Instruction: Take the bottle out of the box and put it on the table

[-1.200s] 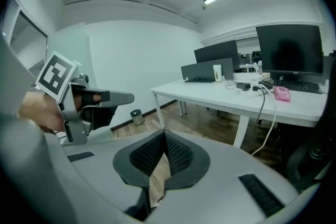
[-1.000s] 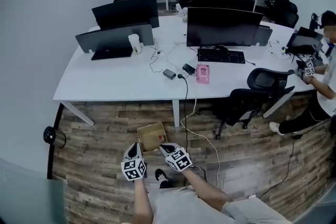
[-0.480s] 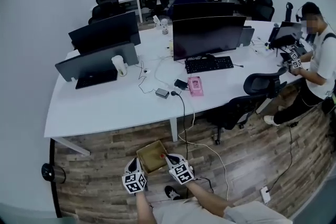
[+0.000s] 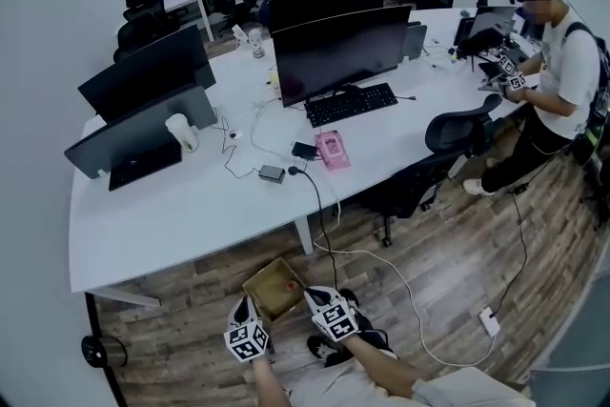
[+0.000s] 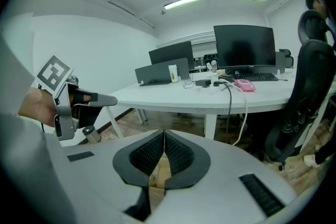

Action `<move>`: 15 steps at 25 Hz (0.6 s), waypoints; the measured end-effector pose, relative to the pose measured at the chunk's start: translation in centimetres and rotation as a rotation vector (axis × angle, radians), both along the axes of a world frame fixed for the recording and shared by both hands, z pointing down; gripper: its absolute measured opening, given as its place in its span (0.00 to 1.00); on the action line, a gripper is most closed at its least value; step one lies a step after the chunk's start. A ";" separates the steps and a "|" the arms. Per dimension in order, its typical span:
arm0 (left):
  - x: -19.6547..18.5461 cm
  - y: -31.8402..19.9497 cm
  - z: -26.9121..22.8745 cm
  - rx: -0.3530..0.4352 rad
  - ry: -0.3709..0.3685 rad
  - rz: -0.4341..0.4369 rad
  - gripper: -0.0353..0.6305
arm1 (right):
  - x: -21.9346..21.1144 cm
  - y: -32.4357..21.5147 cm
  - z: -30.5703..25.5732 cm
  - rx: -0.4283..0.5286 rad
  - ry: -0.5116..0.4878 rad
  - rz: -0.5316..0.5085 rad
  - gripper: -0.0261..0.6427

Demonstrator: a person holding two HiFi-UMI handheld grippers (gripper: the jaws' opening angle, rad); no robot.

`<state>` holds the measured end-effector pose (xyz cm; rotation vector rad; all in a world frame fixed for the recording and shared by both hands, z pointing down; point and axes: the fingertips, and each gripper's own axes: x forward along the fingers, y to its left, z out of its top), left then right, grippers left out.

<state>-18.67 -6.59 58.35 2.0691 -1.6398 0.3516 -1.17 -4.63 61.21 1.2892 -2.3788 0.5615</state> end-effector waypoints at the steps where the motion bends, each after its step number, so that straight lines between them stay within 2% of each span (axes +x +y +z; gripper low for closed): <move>1: 0.3 -0.3 0.5 -0.006 0.003 0.003 0.08 | 0.3 0.0 0.4 -0.027 -0.004 0.003 0.10; 7: 1.4 -2.1 4.2 -0.077 -0.011 0.046 0.08 | 2.0 -1.0 3.5 -0.119 0.003 -0.016 0.10; 11: 2.4 -4.7 6.6 -0.122 -0.016 0.056 0.08 | 3.0 -4.6 4.7 -0.116 0.016 -0.029 0.10; 15: 5.2 -4.2 8.3 -0.206 -0.019 0.114 0.08 | 4.4 -5.2 4.7 -0.164 0.008 -0.028 0.10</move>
